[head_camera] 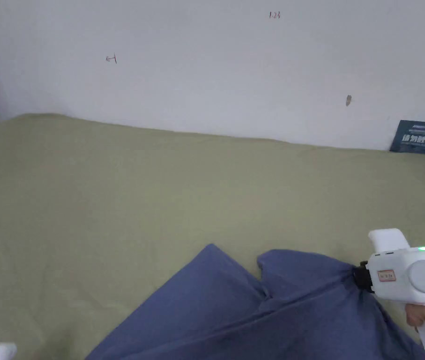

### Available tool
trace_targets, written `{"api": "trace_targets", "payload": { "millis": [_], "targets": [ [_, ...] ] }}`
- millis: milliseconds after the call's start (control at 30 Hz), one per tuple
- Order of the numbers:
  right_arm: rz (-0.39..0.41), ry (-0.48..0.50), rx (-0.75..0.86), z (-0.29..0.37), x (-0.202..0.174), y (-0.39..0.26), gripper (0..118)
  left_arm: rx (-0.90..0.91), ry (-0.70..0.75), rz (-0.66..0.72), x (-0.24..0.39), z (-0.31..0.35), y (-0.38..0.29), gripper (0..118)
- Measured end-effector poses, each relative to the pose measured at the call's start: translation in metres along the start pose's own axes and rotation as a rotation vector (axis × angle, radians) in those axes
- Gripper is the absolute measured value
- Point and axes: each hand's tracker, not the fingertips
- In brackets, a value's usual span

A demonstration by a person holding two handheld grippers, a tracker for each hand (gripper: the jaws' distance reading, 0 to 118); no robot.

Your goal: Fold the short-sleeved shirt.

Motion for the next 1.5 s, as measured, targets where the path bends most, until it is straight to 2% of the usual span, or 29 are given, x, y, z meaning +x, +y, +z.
{"api": "trace_targets", "payload": {
  "millis": [133, 400, 667, 800, 1000, 1500],
  "targets": [
    [0.009, 0.009, 0.128, 0.088, 0.008, 0.007, 0, 0.099, -0.041, 0.034, 0.003, 0.040, 0.030, 3],
    [-0.018, -0.119, 0.391, 0.269, 0.029, 0.036, 0, 0.327, -0.012, -0.063, 0.043, 0.135, 0.125, 3],
    [-0.125, -0.201, 0.540, 0.374, 0.064, 0.067, 0, 0.480, -0.014, -0.123, 0.091, 0.231, 0.237, 3],
    [-0.144, -0.224, 0.590, 0.392, 0.068, 0.092, 0, 0.521, 0.033, -0.147, 0.110, 0.256, 0.280, 3],
    [-0.152, -0.252, 0.586, 0.377, 0.068, 0.141, 0, 0.532, 0.099, -0.133, 0.124, 0.258, 0.320, 3],
    [-0.143, -0.331, 0.598, 0.304, 0.102, 0.266, 0, 0.562, 0.157, -0.117, 0.162, 0.209, 0.421, 3]
  ]
}}
